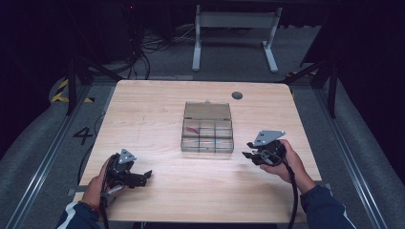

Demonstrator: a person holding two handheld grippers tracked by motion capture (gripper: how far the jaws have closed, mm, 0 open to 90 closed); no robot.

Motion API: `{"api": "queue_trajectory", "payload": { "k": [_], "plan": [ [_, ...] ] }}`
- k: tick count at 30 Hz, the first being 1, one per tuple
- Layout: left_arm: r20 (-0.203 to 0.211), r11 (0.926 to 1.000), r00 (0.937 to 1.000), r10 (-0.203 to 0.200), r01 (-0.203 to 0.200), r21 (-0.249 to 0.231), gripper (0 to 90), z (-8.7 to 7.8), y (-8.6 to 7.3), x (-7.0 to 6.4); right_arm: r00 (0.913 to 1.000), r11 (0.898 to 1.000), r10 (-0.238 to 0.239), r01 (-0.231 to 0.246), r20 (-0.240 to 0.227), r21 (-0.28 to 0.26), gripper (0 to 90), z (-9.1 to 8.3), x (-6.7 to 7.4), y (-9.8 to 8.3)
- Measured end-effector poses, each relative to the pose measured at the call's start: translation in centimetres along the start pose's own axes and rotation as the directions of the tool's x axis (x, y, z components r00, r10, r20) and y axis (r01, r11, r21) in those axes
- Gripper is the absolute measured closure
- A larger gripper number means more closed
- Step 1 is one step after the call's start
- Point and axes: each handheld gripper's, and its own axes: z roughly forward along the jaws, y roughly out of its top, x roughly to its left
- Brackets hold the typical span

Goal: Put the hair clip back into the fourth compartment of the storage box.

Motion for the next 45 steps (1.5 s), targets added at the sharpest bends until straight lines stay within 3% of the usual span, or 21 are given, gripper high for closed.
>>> {"api": "queue_trajectory", "payload": {
  "k": [16, 27, 40, 45],
  "plan": [
    [0.000, 1.0000, 1.0000, 0.000, 0.000, 0.000, 0.1, 0.0, 0.0, 0.0, 0.9988, 1.000, 0.019, -0.020, 0.045, 0.016, 48.6, -1.3, -0.4, -2.6],
    [0.000, 1.0000, 1.0000, 0.000, 0.000, 0.000, 0.1, 0.0, 0.0, 0.0, 0.9977, 0.998, 0.045, -0.047, 0.051, 0.039, 42.1, -1.9, -0.5, -4.9],
    [0.000, 1.0000, 1.0000, 0.000, 0.000, 0.000, 0.1, 0.0, 0.0, 0.0, 0.9876, 0.990, 0.131, -0.134, 0.087, 0.034, 36.6, -3.2, -1.0, -9.0],
    [0.000, 1.0000, 1.0000, -0.001, 0.001, 0.000, 0.1, 0.0, 0.0, 0.0, 0.9778, 0.982, 0.188, -0.190, 0.093, 0.016, 35.3, -3.7, -1.3, -11.0]
  ]
}}
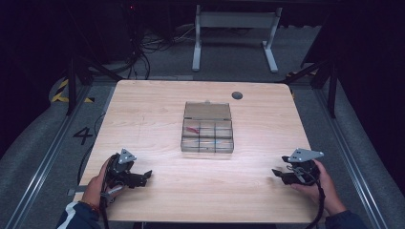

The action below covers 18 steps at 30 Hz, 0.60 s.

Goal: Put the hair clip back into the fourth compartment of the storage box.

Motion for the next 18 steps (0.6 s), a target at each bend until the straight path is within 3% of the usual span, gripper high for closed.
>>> {"api": "queue_trajectory", "payload": {
  "k": [7, 12, 18],
  "plan": [
    [0.000, 1.0000, 1.0000, 0.000, 0.000, 0.000, 0.1, 0.0, 0.0, 0.0, 0.9971, 0.997, 0.076, -0.075, 0.012, -0.021, 33.9, -0.3, -0.5, -2.4],
    [0.000, 1.0000, 1.0000, 0.000, 0.000, 0.000, 0.1, 0.0, 0.0, 0.0, 0.9893, 0.988, 0.146, -0.146, -0.006, -0.049, 31.9, -0.7, -0.9, -4.3],
    [0.000, 1.0000, 1.0000, 0.000, 0.000, 0.000, 0.1, 0.0, 0.0, 0.0, 0.9842, 0.980, 0.177, -0.177, -0.003, -0.096, 29.7, -1.0, -1.0, -5.4]
  ]
}}
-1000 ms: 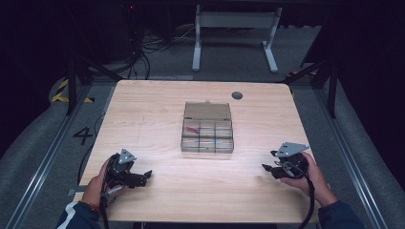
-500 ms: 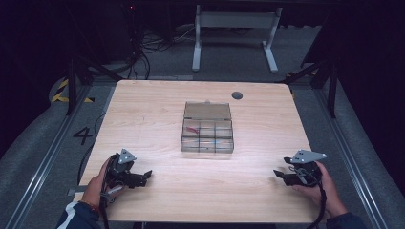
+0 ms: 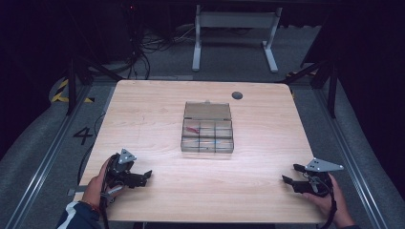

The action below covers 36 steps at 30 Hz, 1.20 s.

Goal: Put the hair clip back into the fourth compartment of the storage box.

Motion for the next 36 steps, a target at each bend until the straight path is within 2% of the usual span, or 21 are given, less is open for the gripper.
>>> {"api": "queue_trajectory", "payload": {
  "k": [6, 17, 36],
  "plan": [
    [0.000, 1.0000, 1.0000, 0.003, -0.003, -0.003, 0.1, -0.05, -0.06, 0.07, 1.0000, 1.000, 0.003, -0.003, 0.004, 0.001, 28.4, 0.02, 0.00, -0.01],
    [0.006, 1.0000, 1.0000, 0.007, -0.007, 0.001, 0.0, -0.01, 0.01, 0.16, 0.9989, 1.000, 0.017, -0.017, 0.044, 0.003, 25.2, -0.12, 0.16, -0.16],
    [0.011, 0.9999, 0.9999, 0.008, -0.008, 0.008, 0.0, -0.05, 0.04, 0.19, 0.9987, 1.000, 0.027, -0.028, 0.042, 0.006, 24.3, -0.10, 0.07, -0.16]
  ]
}}
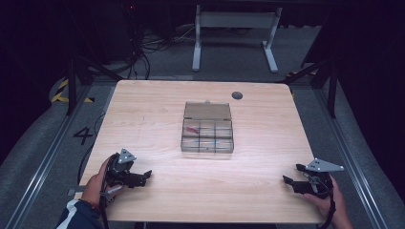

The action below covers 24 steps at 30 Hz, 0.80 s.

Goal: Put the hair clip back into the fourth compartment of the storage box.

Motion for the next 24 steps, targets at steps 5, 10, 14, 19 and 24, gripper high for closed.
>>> {"api": "queue_trajectory", "payload": {
  "k": [5, 10, 14, 19, 24],
  "plan": [
    [-0.006, 1.0000, 1.0000, -0.001, 0.001, -0.006, 0.0, 0.05, -0.02, -0.03, 1.0000, 1.000, -0.002, 0.002, 0.000, 0.000, 24.3, -0.01, 0.00, -0.01],
    [0.000, 1.0000, 1.0000, 0.000, 0.000, 0.000, 0.0, 0.00, 0.01, 0.00, 1.0000, 1.000, 0.002, -0.002, 0.002, 0.000, 24.1, 0.01, -0.02, 0.01],
    [0.000, 1.0000, 1.0000, 0.000, 0.000, 0.000, 0.0, 0.00, 0.00, 0.00, 1.0000, 1.000, 0.005, -0.005, 0.001, 0.001, 24.2, 0.03, -0.07, 0.02],
    [0.000, 1.0000, 1.0000, 0.000, 0.000, 0.000, 0.0, 0.00, 0.00, 0.00, 1.0000, 1.000, 0.004, -0.004, 0.005, 0.000, 24.0, 0.03, -0.04, 0.02],
    [-0.006, 1.0000, 1.0000, -0.001, 0.001, -0.006, 0.0, 0.04, -0.02, -0.03, 1.0000, 1.000, 0.004, -0.004, 0.006, 0.000, 24.0, 0.02, -0.03, 0.02]
  ]
}}
